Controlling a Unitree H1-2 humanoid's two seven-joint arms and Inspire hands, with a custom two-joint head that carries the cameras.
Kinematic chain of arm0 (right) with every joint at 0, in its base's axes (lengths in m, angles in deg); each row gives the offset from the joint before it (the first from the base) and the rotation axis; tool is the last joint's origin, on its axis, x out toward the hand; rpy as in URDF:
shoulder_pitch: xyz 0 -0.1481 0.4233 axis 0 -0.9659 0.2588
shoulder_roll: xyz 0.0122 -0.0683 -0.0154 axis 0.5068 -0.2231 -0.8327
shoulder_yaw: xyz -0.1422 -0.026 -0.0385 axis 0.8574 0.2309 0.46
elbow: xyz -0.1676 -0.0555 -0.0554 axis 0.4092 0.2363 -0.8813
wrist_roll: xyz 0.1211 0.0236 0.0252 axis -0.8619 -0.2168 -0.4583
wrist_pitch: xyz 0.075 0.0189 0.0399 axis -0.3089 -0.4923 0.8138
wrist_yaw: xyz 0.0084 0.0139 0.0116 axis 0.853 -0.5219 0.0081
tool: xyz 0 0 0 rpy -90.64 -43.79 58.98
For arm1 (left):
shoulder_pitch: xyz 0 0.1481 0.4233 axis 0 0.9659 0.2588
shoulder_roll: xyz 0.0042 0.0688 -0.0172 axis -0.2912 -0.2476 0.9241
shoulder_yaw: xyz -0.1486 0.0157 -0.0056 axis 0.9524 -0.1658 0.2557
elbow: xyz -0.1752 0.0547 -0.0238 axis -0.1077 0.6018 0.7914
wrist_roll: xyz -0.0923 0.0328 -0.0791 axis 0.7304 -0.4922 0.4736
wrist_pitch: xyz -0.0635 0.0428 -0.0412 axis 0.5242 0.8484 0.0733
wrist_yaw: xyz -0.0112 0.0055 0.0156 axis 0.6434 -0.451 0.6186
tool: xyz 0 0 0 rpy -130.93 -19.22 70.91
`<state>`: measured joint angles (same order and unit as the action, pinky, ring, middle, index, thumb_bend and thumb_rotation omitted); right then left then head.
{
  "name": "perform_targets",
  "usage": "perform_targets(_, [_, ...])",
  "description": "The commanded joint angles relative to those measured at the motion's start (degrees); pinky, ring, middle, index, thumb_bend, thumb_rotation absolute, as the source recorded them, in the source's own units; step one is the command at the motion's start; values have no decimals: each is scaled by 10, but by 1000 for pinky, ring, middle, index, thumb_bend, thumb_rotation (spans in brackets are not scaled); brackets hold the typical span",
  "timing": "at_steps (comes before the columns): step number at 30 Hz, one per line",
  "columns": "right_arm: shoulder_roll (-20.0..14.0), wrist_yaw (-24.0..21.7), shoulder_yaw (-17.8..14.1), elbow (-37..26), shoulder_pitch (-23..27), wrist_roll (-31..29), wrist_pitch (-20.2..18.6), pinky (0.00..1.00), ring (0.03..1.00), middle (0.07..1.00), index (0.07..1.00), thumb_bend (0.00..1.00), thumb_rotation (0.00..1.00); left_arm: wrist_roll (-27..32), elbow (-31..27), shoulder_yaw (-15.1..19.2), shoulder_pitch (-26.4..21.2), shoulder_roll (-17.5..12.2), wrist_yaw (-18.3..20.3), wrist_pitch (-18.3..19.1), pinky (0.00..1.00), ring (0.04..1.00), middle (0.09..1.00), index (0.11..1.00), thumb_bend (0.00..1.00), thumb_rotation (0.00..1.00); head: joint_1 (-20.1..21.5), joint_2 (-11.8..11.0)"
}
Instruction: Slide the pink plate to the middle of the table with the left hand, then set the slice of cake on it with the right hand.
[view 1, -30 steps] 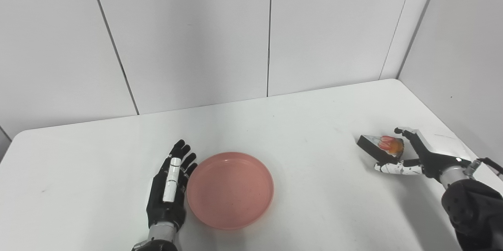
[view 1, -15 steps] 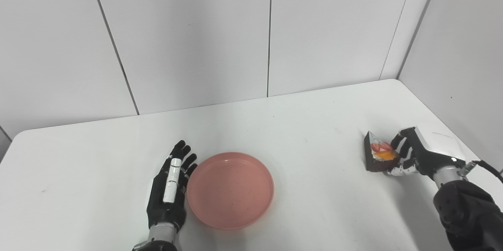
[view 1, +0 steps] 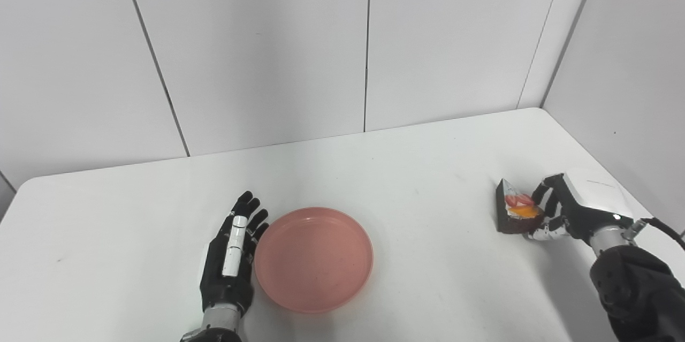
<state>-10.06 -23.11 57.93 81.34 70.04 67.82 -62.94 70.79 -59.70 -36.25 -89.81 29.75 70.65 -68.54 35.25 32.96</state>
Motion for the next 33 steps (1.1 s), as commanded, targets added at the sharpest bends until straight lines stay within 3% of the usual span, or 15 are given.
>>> perform_targets(1, [-15,7,-1,-6,7,2,-13,259,336,416,510,524,0,2,-2,-3,2,4,1,6,883,863,888,818,792,691,0,1])
perform_targets(5, [-14,10,-2,-12,5,-4,-10,232,306,404,511,522,0,1,-5,-3,2,5,0,9,870,862,889,821,783,696,-1,1])
perform_targets(9, [8,36,-30,-21,5,-55,1,265,343,420,506,524,0,5,-6,-2,2,6,1,11,881,864,891,824,787,685,-2,1])
perform_targets(12, [28,46,-50,-40,8,-89,-11,196,265,457,487,528,0,1,-6,-4,3,4,0,12,871,861,887,824,791,690,-2,2])
perform_targets(15, [44,55,-66,-54,12,-117,-16,233,305,411,502,524,0,3,-8,-4,3,5,1,14,866,862,887,820,785,690,-2,2])
perform_targets(25, [91,83,-115,-88,27,-180,-26,271,330,419,523,522,2,-1,-9,-5,5,6,-3,17,867,858,888,819,800,693,-1,4])
perform_targets(29, [110,76,-133,-101,33,-183,-27,327,411,457,503,527,4,-1,-10,-6,8,6,-2,17,882,861,888,814,809,692,-1,4])
perform_targets(31, [118,69,-139,-105,37,-182,-27,413,508,511,474,524,3,-2,-10,-7,9,6,-2,17,878,860,887,815,810,696,-1,4])
perform_targets(33, [123,64,-142,-107,39,-183,-27,369,446,477,494,526,4,-3,-10,-8,10,5,-2,17,879,861,887,815,812,697,-1,4])
